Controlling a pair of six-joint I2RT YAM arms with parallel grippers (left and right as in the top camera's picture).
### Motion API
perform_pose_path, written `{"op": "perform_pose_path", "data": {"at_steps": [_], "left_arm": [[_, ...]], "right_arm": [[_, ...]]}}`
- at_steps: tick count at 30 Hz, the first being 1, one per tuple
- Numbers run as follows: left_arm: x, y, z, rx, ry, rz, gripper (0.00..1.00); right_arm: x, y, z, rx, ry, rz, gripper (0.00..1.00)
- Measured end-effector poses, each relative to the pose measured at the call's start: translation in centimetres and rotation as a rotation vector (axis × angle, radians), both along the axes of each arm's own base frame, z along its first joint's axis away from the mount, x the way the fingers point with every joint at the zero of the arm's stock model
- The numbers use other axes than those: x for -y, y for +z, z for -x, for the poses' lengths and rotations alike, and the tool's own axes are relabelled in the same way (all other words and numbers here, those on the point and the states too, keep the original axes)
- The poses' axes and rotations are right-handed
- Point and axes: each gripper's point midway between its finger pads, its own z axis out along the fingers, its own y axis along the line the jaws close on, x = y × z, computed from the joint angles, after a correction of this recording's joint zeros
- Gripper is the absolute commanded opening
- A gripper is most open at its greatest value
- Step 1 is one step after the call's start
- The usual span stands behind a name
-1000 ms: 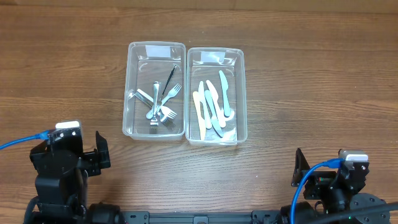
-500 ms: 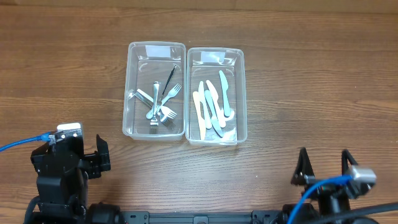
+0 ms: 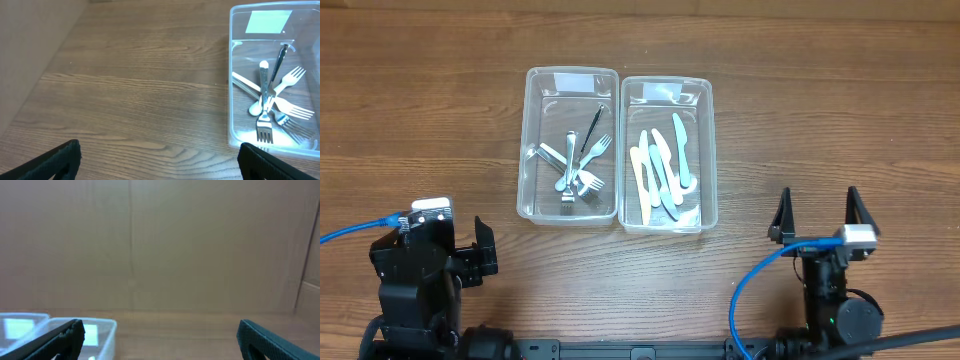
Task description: Pack container
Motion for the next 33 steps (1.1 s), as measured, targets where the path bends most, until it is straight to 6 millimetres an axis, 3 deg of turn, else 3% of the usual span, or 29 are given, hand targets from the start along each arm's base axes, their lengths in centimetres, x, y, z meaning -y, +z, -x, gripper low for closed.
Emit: {"op": "perform_pose_path", "data": {"at_steps": [10, 33], "left_arm": [[0.0, 0.0, 0.0, 0.0, 0.0, 0.0, 1.0], [0.0, 0.0, 0.0, 0.0, 0.0, 0.0, 1.0]], "right_arm": [[0.6, -8.2, -1.0, -0.252, -0.024, -0.001, 1.0], [0.6, -8.4, -1.0, -0.257, -0.024, 0.0, 1.0]]}}
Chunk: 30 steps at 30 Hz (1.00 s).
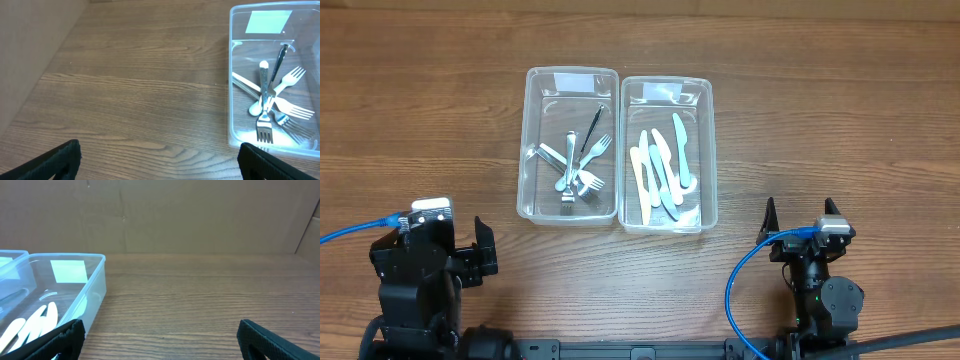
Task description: Pack container
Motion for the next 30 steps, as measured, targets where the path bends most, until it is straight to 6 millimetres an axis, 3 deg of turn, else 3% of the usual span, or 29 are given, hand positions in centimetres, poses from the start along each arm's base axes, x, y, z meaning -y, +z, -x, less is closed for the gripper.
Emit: {"op": "perform_pose_path", "data": {"at_steps": [12, 18, 22, 27, 30], "left_arm": [[-0.1, 0.2, 0.2, 0.01, 0.005, -0.001, 1.0], [0.1, 1.8, 2.4, 0.157, -0.01, 0.035, 1.0], [0.9, 0.4, 3.4, 0.246, -0.05, 0.073, 1.0], [2.0, -2.0, 0.9, 0.334, -0.107, 0.105, 1.0], [2.6, -2.0, -1.4, 0.437, -0.145, 0.115, 1.0]], "right_arm": [[0.0, 0.0, 0.0, 0.0, 0.0, 0.0, 1.0], [0.0, 0.0, 0.0, -0.001, 0.0, 0.0, 1.0], [0.0, 0.0, 0.0, -0.002, 0.0, 0.0, 1.0], [0.0, -0.1, 0.0, -0.002, 0.0, 0.0, 1.0], [0.0, -0.1, 0.0, -0.003, -0.001, 0.0, 1.0]]}}
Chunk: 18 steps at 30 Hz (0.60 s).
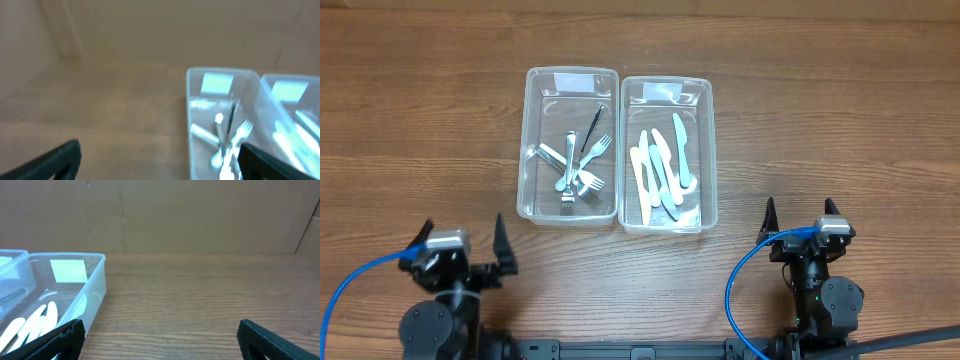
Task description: Pack container
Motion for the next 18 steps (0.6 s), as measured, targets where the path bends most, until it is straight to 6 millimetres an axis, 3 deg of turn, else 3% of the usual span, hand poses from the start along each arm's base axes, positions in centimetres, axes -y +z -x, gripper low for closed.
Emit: {"op": "perform_pose_path", "data": {"at_steps": [3, 8, 12, 17, 18], "left_arm": [[0.9, 0.4, -2.1, 0.123, -0.051, -0.014, 1.0], [1.8, 0.3, -3.8, 0.256, -0.103, -0.045, 1.0], [2.4, -2.1, -4.7, 0.257, -0.14, -0.058, 1.0], [2.7, -7.3, -5.2, 0.116, -0.158, -0.035, 1.0], [2.7, -7.6, -5.2, 0.107, -0.158, -0.03, 1.0]], "right_arm": [[0.0, 0.0, 0.0, 0.001, 0.001, 0.0, 1.0], [0.0, 0.0, 0.0, 0.0, 0.0, 0.0, 1.0], [0.0, 0.0, 0.0, 0.0, 0.0, 0.0, 1.0], [0.0, 0.0, 0.0, 0.0, -0.001, 0.0, 1.0], [0.0, 0.0, 0.0, 0.001, 0.0, 0.0, 1.0]]}}
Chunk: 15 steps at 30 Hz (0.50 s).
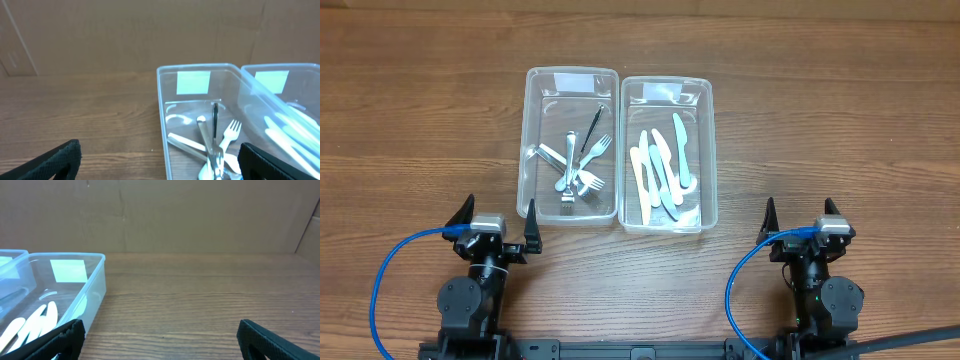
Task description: Pack container
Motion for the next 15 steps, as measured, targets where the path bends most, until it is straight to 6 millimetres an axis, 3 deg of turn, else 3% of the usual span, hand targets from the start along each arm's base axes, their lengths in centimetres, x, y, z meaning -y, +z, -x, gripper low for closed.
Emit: {"op": "perform_pose_path", "data": {"at_steps": [15], "left_arm": [[-0.01, 0.03, 0.01, 0.001, 0.001, 0.005, 1.0]], "right_arm": [[0.01, 0.01, 0.0, 0.0, 0.0, 0.0, 1.0]]}}
